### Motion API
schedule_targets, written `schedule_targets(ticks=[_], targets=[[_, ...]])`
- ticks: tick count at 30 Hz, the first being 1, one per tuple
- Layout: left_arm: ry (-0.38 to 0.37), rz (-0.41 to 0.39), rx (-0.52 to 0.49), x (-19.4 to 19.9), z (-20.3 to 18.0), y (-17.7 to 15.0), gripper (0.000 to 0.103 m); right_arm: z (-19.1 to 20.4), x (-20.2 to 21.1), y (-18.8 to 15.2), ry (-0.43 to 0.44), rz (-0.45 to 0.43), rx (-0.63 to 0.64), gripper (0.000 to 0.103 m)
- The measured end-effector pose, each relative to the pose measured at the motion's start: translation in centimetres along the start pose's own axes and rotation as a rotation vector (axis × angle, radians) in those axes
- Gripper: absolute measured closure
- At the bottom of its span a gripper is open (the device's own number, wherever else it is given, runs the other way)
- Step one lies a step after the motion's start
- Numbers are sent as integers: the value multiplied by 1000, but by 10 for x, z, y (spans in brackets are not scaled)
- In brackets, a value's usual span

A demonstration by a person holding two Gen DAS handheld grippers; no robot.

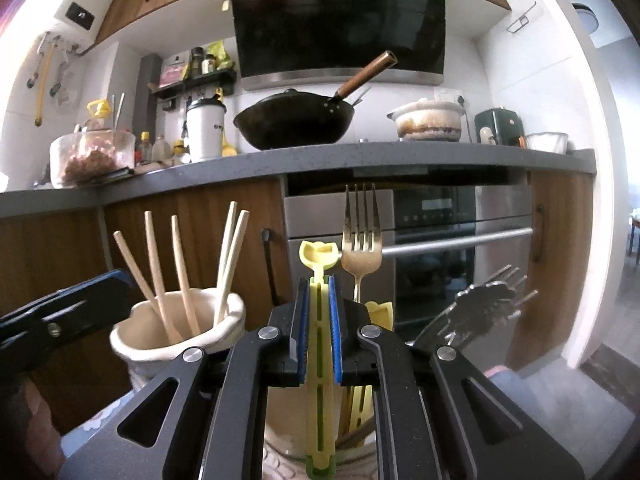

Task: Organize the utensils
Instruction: 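Lower chopstick into tall pot with left tool while right lowers shovel utensil into short pot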

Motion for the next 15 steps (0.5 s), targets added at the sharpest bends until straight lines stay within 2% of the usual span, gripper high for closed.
schedule_targets(ticks=[8, 15], targets=[[-50, 32, 16, 0, -10, 7, 55, 2, 31, 14, 50, -47, -28, 93], [-235, 120, 202, -15, -34, 33, 55, 17, 63, 23, 129, -94, 15, 93]])
Point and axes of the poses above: each gripper's, at about its wrist camera, not at the fingertips, and x roughly against the way its jaws point, z to its left, y to its top, the point moved 9 cm from there along -x, roughly the way its jaws point, and after that the axes turned 8 degrees about -z, right-handed, at the moved point
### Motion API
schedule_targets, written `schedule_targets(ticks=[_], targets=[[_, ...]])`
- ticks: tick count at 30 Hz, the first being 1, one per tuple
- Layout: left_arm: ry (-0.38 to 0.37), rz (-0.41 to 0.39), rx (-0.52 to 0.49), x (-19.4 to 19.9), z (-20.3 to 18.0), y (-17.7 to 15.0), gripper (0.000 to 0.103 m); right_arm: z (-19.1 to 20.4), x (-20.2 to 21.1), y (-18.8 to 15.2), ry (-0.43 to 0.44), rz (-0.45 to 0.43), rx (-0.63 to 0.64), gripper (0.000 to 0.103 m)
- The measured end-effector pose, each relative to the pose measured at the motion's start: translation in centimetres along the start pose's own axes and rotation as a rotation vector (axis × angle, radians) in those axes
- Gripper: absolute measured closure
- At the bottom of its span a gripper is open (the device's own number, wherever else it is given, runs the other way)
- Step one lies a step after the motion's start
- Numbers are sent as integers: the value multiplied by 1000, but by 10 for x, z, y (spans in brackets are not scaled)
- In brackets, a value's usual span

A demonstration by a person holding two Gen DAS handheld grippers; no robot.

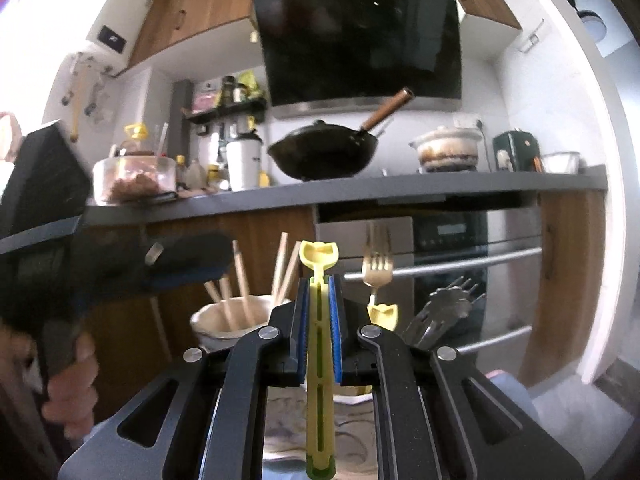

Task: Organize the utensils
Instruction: 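Lower chopstick into tall pot with left tool while right lowers shovel utensil into short pot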

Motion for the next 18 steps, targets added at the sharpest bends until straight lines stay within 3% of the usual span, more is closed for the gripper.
schedule_targets(ticks=[5, 8, 10, 15, 18], targets=[[19, 76, 1, -22, -9, 3, 55, 8, 11, 10, 32, -35, 12, 93], [-14, 124, 47, -32, -12, -1, 67, 9, 16, 13, 58, -45, -8, 93], [-27, 143, 53, -38, -14, -2, 86, 9, 17, 14, 59, -43, -4, 93], [-56, 138, 25, -42, -29, 3, 97, 1, 17, 12, 63, -23, -31, 92], [-23, 122, -61, -44, -40, 9, 97, -5, 23, 14, 61, -25, -41, 64]])
Point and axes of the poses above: each gripper's, at about its wrist camera, not at the fingertips, and x roughly against the way its jaws point, z to its left, y to its top, the point moved 9 cm from there along -x, roughly the way its jaws point, and after that the axes turned 8 degrees about -z, right-handed, at the moved point
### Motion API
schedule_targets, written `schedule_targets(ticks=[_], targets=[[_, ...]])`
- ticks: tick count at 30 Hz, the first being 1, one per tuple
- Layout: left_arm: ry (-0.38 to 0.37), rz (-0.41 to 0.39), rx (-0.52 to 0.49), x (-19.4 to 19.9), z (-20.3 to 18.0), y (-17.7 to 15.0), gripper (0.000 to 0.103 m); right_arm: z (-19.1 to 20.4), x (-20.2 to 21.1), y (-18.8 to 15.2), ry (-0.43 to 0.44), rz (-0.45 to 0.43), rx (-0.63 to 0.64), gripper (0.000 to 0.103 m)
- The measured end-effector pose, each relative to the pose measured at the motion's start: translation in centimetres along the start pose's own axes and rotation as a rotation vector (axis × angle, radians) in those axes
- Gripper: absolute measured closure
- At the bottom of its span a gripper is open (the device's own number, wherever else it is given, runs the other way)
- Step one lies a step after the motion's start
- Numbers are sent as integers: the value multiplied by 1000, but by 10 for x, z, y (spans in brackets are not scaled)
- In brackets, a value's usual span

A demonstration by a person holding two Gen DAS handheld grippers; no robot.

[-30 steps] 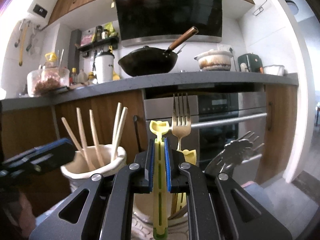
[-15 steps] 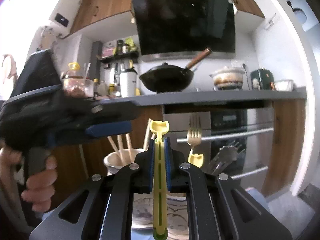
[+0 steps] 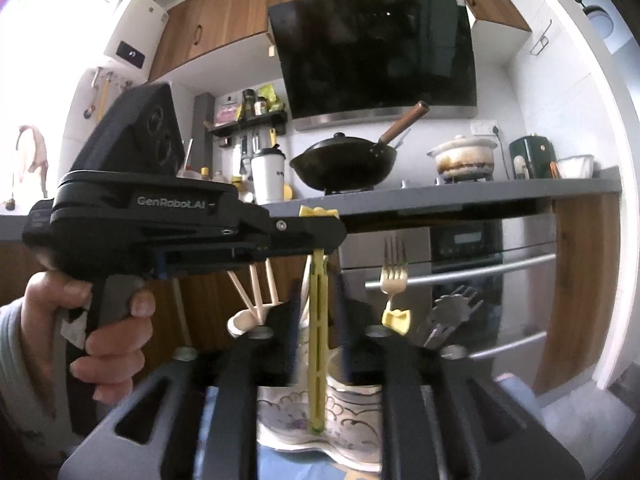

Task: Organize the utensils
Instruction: 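Lower chopstick into tall pot with left tool while right lowers shovel utensil into short pot, then open both tools to release the utensils and pull them back from the pot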

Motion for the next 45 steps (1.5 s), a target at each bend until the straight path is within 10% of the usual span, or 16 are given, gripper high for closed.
schedule_targets(ticks=[12, 23, 28, 35, 45], targets=[[207, -116, -205, -18, 2, 20, 97, -49, 23, -7, -111, 38, -135, 59], [264, 35, -190, -38, 22, -17, 95, -47, 23, -11, -108, 54, -125, 59], [266, 3, -203, -12, 15, -16, 66, -43, 26, -16, -116, 84, -107, 59], [289, -3, -218, 33, 11, -39, 65, -39, 28, -33, -151, 179, -65, 58], [362, -44, -263, 74, 20, -97, 33, -25, 43, -47, -161, 237, 29, 30]])
Point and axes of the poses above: each gripper's, at about its wrist camera, not at the fingertips, and x roughly against the way its jaws point, z to its left, y to its top, the point moved 9 cm from there along -x, roughly the way its jaws point, and after that the axes turned 8 degrees about -z, right-handed, at the moved point
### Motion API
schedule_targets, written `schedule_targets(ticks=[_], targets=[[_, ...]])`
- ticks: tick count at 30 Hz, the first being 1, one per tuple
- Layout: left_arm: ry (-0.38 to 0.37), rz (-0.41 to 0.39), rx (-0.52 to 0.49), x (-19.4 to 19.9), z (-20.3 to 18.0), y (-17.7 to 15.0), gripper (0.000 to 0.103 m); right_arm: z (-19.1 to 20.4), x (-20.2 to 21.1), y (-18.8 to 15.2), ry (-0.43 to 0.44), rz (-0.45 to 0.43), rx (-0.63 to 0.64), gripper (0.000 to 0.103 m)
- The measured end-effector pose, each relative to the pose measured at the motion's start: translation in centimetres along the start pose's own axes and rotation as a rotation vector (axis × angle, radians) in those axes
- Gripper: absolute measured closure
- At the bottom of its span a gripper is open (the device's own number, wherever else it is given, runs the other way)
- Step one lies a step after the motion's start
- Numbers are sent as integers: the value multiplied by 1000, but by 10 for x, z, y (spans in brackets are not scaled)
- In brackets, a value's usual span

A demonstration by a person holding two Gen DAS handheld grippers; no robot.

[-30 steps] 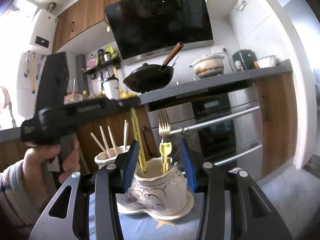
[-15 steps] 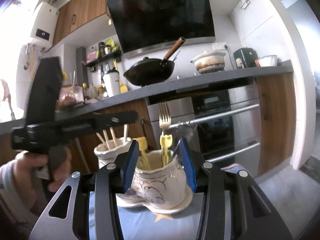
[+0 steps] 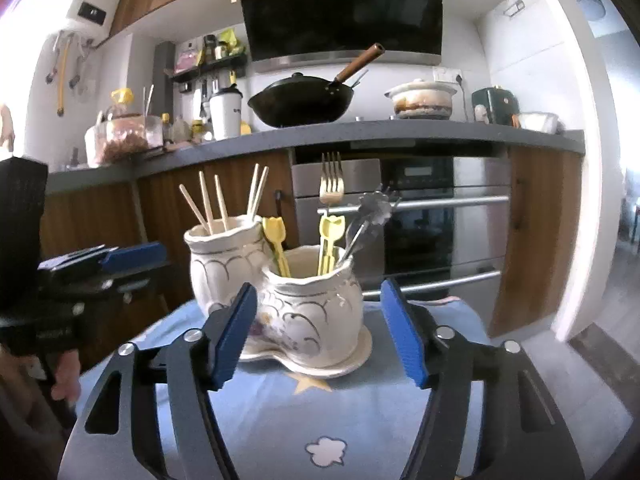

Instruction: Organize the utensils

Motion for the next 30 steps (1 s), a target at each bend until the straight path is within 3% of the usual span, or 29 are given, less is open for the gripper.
schedule_targets(ticks=[1, 7, 14, 30], targets=[[12, -11, -3, 3, 2, -3, 27, 0, 1, -2, -4, 3, 4, 26], [48, -41, 12, 8, 11, -20, 15, 2, 0, -9, -28, 16, 47, 20], [55, -68, 58, 13, 21, -21, 6, 5, -3, -12, -33, 25, 63, 17], [71, -66, 96, 13, 30, -21, 6, 3, -3, -12, -42, 27, 58, 13]])
Point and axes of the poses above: each gripper's, at about its wrist camera, not at the fingertips, and x roughly against the way its jaws point, z to its left, y to its top, the point moved 9 cm from there along -x, roughly the way its jaws point, and after that the axes turned 8 degrees about -z, right-handed, at the moved point
